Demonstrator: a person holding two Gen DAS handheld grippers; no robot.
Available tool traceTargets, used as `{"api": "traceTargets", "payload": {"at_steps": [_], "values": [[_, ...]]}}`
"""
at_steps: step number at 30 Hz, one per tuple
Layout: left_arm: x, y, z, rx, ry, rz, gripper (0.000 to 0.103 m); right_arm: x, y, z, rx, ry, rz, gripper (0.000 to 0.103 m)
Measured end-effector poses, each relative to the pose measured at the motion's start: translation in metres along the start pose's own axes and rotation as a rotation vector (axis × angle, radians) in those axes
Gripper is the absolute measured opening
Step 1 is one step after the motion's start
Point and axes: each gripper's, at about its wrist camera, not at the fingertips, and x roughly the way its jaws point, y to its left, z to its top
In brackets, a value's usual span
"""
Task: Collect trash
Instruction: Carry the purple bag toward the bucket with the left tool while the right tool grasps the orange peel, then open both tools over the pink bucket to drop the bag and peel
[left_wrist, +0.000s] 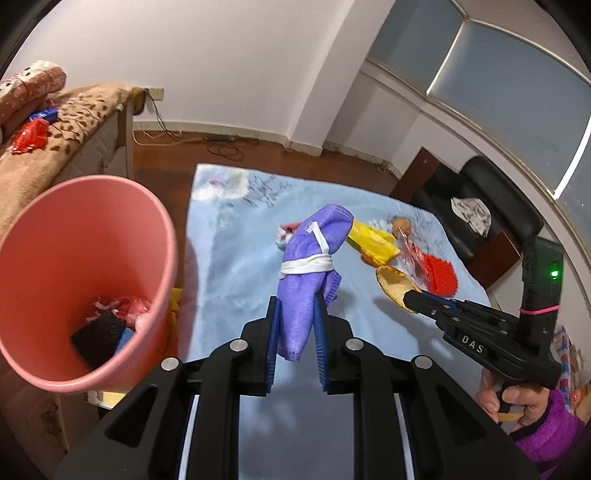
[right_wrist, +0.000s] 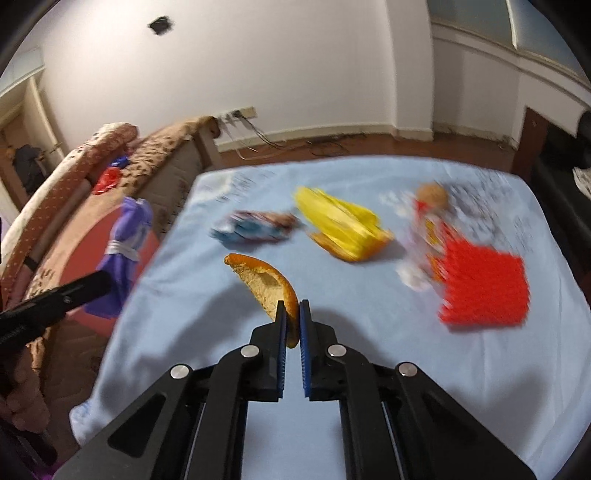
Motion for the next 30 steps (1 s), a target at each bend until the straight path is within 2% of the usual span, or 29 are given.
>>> {"api": "traceTargets", "payload": {"at_steps": [7,14,23,30], "values": [[-0.027,0.018,0.006,0.006,-0.094,0.112,0.018,0.005,0.067,0.031,-0.105,-0.035,0.067,0.006],[-0.058,0.063,0.004,-0.088,-0.151,0.241,0.018,0.023,0.139,0.051,-0.190,-0.024,0.183,0.006],[-0.078,0.114,-0.006,-0.216,-0.152,0.352,0.018,0.057,0.209,0.054,-0.307,0.028,0.221,0.006],[-0.080,0.133,-0.016,-0.258,-0.127,0.389,0.018,0.076,0.240,0.048,-0.365,0.063,0.223,0.006]]}}
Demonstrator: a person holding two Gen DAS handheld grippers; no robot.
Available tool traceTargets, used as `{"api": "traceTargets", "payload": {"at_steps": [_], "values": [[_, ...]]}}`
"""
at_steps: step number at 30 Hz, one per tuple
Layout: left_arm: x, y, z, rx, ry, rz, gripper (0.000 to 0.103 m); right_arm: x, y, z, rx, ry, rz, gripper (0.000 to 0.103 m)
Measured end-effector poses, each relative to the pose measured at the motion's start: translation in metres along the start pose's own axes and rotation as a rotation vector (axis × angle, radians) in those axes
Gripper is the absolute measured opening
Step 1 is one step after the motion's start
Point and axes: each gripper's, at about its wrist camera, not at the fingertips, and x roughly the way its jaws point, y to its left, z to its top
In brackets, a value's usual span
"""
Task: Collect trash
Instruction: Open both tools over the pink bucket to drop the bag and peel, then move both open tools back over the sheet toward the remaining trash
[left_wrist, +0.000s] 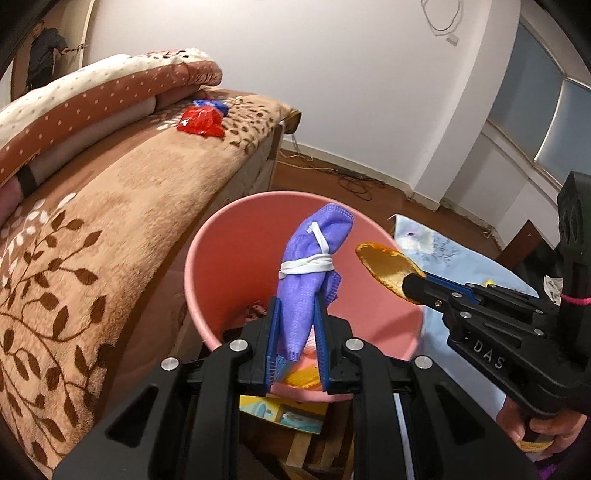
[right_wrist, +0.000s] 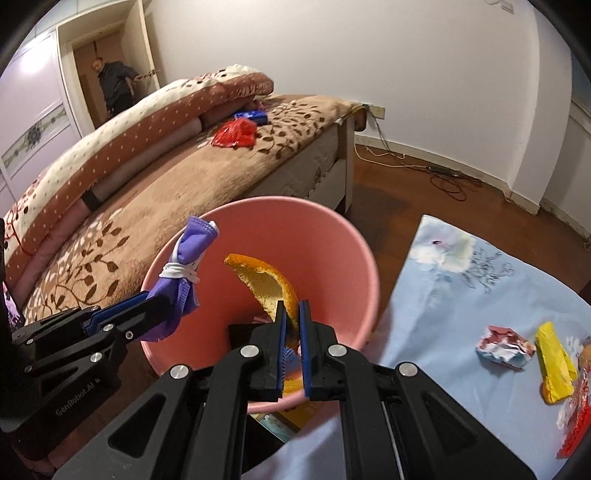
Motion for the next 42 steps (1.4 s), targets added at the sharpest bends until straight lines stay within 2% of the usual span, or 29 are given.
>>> {"api": "traceTargets", "payload": {"at_steps": [9,13,15,18,30,42], "values": [[0.008,0.005,-0.003,-0.008,0.021,0.018,0.018,0.012,0.005,-0.002,-0.010,0.020,0.012,0.007],[0.008,0.006,-0.002,-0.011,0.013,0.030,0.022,0.007,0.007,-0.001,-0.016,-0.004,0.032,0.030],[0.008,0.005,0.000,-0.013,0.012,0.032,0.023,0.003,0.007,-0.002,-0.021,-0.018,0.039,0.032],[0.005,0.004,0.002,-0.019,0.005,0.033,0.036,-0.002,0.004,-0.002,-0.019,-0.031,0.041,0.039],[-0.009,-0.019,0.004,0.015,-0.018,-0.001,0.039,-0.040,-0.018,-0.022,0.007,-0.105,0.032,0.048],[-0.012,-0.067,-0.005,0.106,-0.002,-0.086,0.039,-0.089,-0.054,-0.061,0.061,-0.170,-0.048,0.055]]}}
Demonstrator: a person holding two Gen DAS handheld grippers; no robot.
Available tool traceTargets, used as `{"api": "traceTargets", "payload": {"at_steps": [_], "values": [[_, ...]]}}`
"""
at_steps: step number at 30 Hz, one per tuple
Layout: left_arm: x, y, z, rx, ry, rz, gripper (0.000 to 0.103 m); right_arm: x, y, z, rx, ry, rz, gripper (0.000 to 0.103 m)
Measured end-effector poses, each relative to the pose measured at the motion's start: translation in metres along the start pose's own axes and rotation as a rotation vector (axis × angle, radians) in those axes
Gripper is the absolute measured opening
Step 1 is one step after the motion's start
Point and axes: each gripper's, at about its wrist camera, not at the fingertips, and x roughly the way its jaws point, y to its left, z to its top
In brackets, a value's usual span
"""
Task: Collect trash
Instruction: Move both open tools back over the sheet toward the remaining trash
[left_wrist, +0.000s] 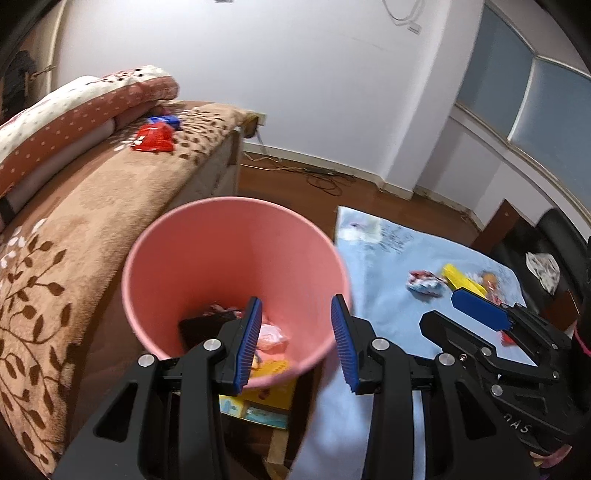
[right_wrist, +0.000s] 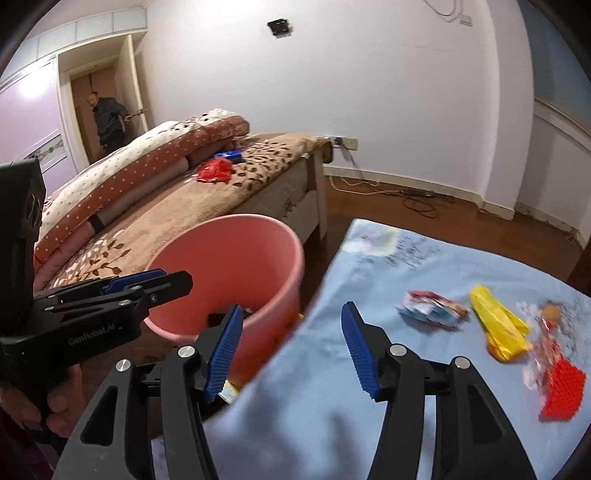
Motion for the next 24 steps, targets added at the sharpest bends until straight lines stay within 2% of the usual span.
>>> {"api": "traceTargets", "payload": {"at_steps": [8,13,24], "values": [[0.012,-0.034,-0.012,0.059,0.043,-0.057,0.039,-0.021,-0.045,-0.031,0.104,0.014,-0.056,0.056],[0.024,-0.055,-0.019,0.081,0.072,-0.093,0.039,-0.034,-0.067,-0.044,0.128,0.011,-0.110,0.056],[0.045,-0.091,-0.027,0.145,0.123,-0.117,0.040,-0.055,-0.113,-0.061,0.189,-0.006,-0.195,0.056]]}}
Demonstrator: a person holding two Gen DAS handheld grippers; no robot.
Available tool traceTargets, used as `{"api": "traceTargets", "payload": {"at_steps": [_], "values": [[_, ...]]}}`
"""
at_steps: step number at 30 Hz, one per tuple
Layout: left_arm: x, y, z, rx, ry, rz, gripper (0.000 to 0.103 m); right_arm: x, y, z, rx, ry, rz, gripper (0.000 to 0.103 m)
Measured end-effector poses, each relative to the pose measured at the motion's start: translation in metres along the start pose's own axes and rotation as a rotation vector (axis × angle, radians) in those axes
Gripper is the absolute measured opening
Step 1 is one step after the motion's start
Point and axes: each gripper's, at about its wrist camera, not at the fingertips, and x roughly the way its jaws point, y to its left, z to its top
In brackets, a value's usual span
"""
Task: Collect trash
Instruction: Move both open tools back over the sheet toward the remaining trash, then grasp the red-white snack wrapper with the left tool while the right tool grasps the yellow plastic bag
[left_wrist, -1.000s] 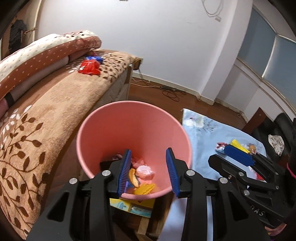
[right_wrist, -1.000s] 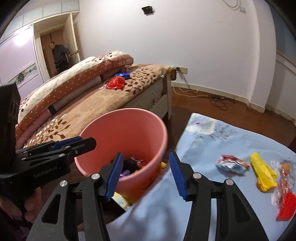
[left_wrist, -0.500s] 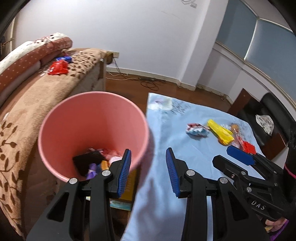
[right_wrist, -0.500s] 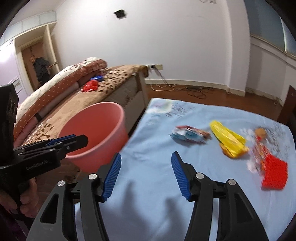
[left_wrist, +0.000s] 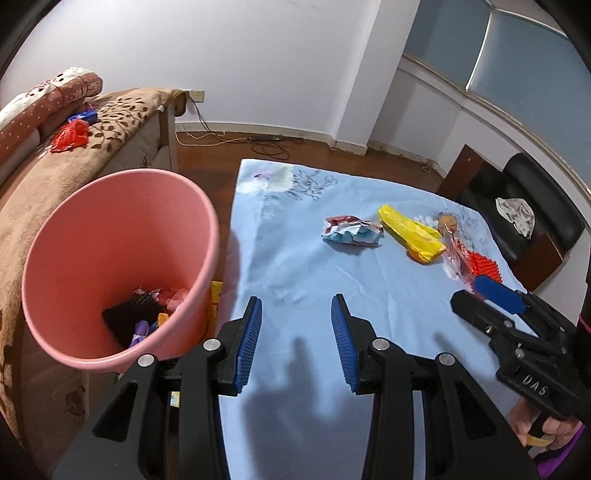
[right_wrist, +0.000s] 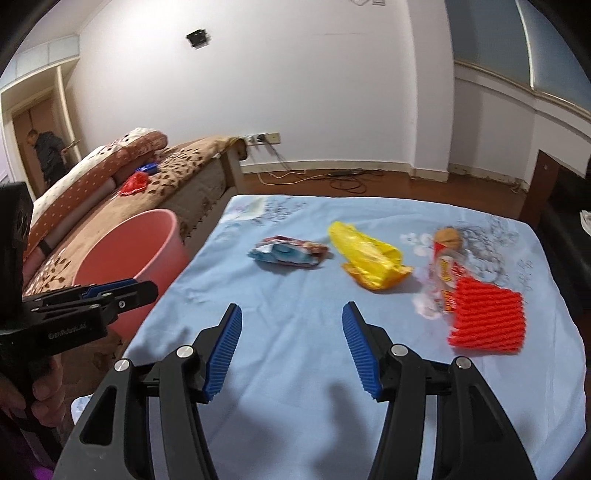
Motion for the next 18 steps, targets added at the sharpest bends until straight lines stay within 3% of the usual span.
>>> {"api": "traceTargets", "payload": {"at_steps": [18], "values": [[0.032,-0.032,0.022,0.109,0.022,-0.035,0.040,-0.012,-0.075,-0.009,0.138,0.002,-0.123,0.056]]}}
